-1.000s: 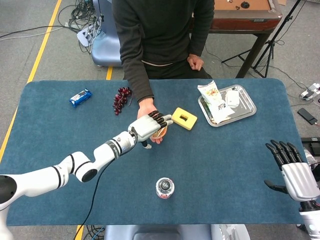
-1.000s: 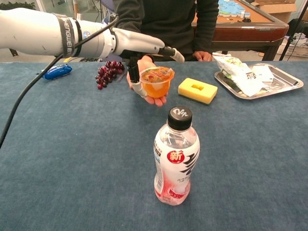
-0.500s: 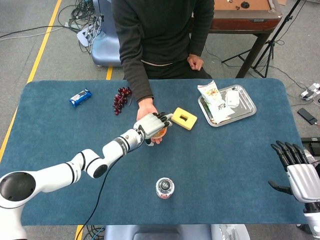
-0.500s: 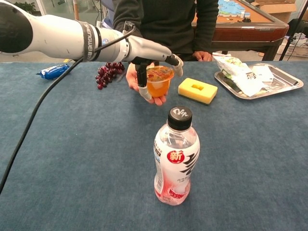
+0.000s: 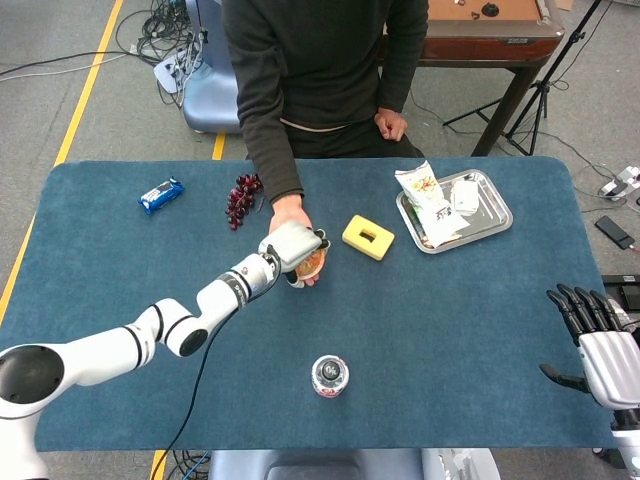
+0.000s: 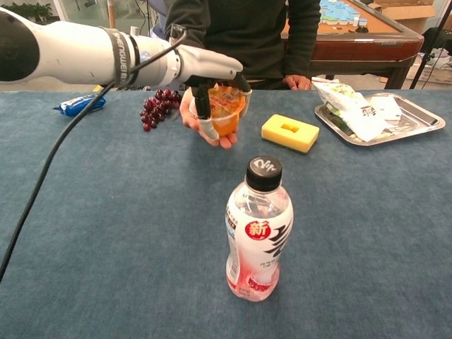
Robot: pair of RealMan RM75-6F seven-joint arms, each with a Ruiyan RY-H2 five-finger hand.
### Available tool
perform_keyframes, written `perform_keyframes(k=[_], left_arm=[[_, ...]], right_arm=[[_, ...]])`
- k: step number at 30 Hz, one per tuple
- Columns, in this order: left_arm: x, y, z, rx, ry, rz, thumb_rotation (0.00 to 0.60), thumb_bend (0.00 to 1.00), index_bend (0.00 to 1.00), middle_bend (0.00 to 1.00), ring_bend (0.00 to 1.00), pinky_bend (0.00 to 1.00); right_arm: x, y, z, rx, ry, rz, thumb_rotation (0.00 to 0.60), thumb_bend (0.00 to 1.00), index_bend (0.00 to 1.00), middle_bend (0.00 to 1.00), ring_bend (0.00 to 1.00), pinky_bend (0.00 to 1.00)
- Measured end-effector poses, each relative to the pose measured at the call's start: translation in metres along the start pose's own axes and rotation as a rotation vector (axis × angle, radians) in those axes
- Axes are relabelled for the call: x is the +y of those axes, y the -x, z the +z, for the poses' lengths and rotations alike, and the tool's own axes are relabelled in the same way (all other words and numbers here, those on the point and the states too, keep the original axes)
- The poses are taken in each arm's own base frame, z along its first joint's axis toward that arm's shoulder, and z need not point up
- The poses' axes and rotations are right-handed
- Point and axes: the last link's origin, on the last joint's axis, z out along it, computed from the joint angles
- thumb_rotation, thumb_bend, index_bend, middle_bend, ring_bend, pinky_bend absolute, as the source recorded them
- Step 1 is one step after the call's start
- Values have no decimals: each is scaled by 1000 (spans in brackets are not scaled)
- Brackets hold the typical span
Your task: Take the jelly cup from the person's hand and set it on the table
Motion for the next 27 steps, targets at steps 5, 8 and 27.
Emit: perform_keyframes(k=[5,8,27], left_arm=[[-14,-2,-29,20,5,2,600,119,418,293,391,681],[-28,2,-55,31,-4,3,600,119,415,294,390,681],[-69,85,-109,-105,-77,4,600,119,388,293,381,623]], right_arm=[[-2,0,1,0,-9,1,600,35,80,57,0,57],[-4,1,3,-2,-20,0,600,35,80,57,0,57],[-14,1,9,-5,-53,-4,600,35,80,57,0,57]])
